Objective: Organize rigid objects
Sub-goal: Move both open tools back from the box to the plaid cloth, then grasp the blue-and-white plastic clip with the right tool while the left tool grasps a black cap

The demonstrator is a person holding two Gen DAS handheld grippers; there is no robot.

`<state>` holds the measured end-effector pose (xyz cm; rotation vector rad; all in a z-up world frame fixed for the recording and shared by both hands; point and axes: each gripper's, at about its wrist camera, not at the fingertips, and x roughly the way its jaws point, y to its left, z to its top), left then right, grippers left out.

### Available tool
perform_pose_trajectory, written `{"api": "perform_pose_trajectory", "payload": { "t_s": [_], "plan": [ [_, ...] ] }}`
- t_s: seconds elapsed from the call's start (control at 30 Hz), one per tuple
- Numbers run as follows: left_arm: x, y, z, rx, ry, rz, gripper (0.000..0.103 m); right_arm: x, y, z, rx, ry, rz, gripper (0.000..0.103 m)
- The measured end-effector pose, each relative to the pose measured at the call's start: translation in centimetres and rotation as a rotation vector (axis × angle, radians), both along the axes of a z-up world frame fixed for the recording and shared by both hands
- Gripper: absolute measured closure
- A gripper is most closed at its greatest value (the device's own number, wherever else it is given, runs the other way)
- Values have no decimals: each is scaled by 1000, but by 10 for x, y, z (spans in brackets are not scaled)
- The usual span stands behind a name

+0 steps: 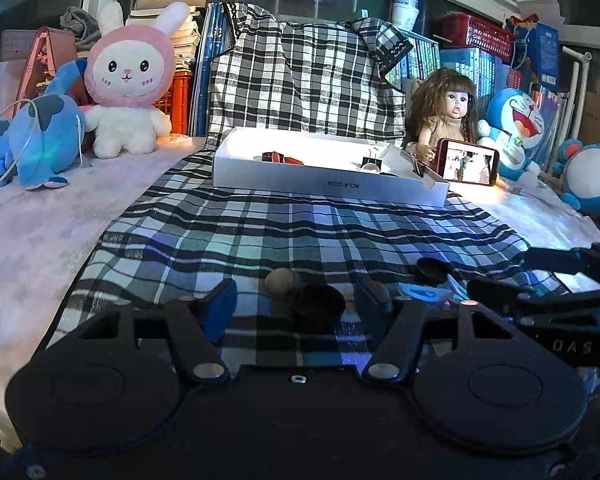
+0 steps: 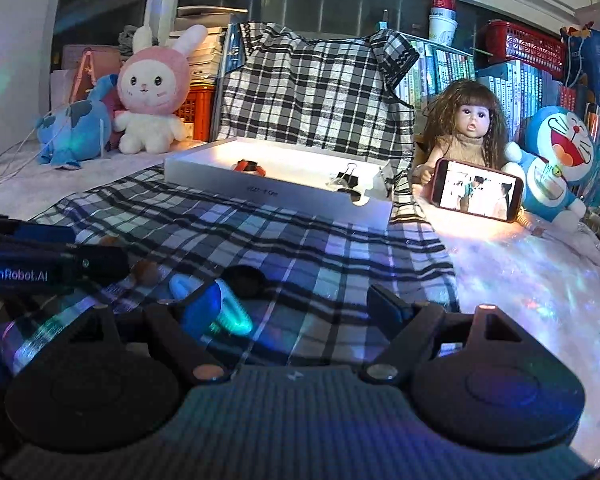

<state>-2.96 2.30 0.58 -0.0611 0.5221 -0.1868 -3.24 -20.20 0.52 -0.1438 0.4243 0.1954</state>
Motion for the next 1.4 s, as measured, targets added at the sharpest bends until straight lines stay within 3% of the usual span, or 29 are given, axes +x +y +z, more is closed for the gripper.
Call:
{"api": "perform_pose_trajectory", "payload": {
  "t_s": [0.17,0.33,0.43,0.63,0.77,1.17,1.4],
  "plan": [
    [-6,-1,-3,10,-4,-22,53,-7,6,-4,-13,6,23,25],
    [-2,-2,-5,14,3,-27,56,-1,10,-8,2,40,34,45],
    [3,-4,-6,16,7,-29,56,2,13,-10,15,54,40,50],
    [10,-6,-9,13,8,-37,58,8,17,-11,45,71,44,54],
    [13,-9,-11,3,18,-62,72,10,20,-12,51,70,46,57],
    [8,-14,-13,12,2,-80,72,7,24,-15,-2,26,9,58],
    [7,-14,-11,1,1,-85,72,2,27,-12,32,37,53,79]
  ]
}}
